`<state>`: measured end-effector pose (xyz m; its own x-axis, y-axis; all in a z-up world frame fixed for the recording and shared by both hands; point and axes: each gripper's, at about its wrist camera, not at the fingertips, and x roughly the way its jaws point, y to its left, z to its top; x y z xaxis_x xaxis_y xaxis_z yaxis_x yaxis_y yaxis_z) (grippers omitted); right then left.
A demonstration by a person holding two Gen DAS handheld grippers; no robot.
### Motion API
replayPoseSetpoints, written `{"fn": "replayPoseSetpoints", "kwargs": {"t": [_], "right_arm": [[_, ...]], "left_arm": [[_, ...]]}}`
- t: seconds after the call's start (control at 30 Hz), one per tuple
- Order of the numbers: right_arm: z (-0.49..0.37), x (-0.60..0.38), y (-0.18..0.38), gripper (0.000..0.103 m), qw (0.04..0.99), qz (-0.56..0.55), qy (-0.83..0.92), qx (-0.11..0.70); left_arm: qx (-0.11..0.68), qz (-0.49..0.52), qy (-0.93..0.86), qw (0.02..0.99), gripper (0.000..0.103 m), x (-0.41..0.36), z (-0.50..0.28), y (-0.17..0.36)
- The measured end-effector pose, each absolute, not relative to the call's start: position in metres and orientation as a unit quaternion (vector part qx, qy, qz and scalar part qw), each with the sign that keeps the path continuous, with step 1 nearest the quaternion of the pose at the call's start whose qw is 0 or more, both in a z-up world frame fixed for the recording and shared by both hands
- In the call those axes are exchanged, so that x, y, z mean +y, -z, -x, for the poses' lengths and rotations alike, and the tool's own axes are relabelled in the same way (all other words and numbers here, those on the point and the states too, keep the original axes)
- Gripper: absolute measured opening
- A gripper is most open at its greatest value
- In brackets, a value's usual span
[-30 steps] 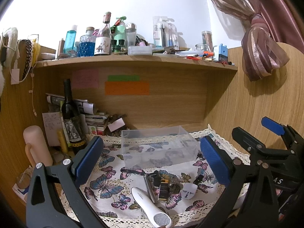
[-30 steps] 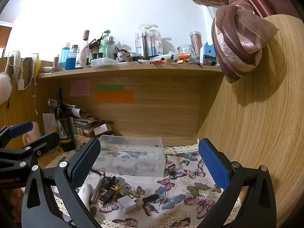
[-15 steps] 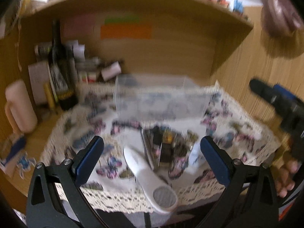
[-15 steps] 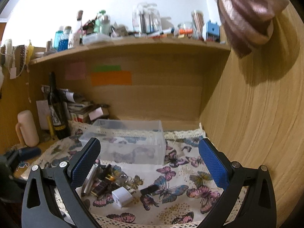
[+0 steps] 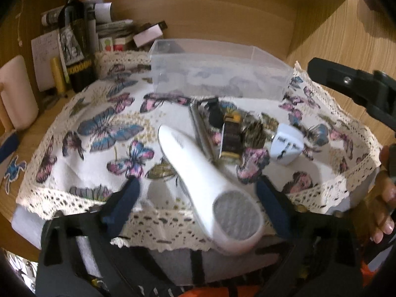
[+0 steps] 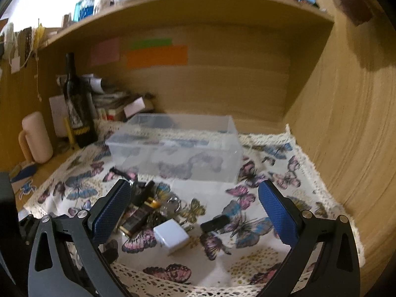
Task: Organize rigid objects
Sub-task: 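Grasp the white cube plug adapter with the right tool while the left tool grasps the white handheld device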
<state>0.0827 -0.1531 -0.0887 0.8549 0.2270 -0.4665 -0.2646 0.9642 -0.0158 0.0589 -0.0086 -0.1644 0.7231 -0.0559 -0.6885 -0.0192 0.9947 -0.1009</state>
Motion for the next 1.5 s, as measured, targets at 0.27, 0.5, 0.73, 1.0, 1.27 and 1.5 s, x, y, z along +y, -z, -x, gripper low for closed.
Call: {"fn": "replayPoseSetpoints", "kwargs": {"t": [0.27, 0.5, 0.73, 1.0, 1.27, 1.5], "right_arm": [[-0.1, -0.15, 0.119, 0.084, 0.942, 0.022, -0.137, 0.306], [-0.105, -0.139, 0.143, 0.061, 0.924, 0.031, -0.142, 0.353], [-0.109, -0.134, 0.154, 0.042, 0.916, 0.031, -0.143, 0.374], [-0.107, -0.14, 0.142, 0.042, 0.925, 0.016, -0.142, 0.351], [-0.106, -0.146, 0.122, 0.042, 0.935, 0.005, -0.153, 0.319], [-0.115, -0.15, 0.105, 0.042, 0.94, 0.004, -0.165, 0.297]], "left_arm": [[0.362, 0.041, 0.008, 0.931, 0.068, 0.002, -0.052, 0.172], [0.34, 0.043, -0.008, 0.939, 0.055, 0.02, -0.046, 0.176], [0.337, 0.049, 0.006, 0.94, 0.041, 0.023, -0.05, 0.174], [0.321, 0.077, 0.003, 0.944, 0.041, 0.045, -0.056, 0.143], [0.289, 0.077, 0.001, 0.954, 0.041, 0.059, -0.071, 0.103], [0.279, 0.051, 0.005, 0.959, 0.04, 0.057, -0.088, 0.077]]}}
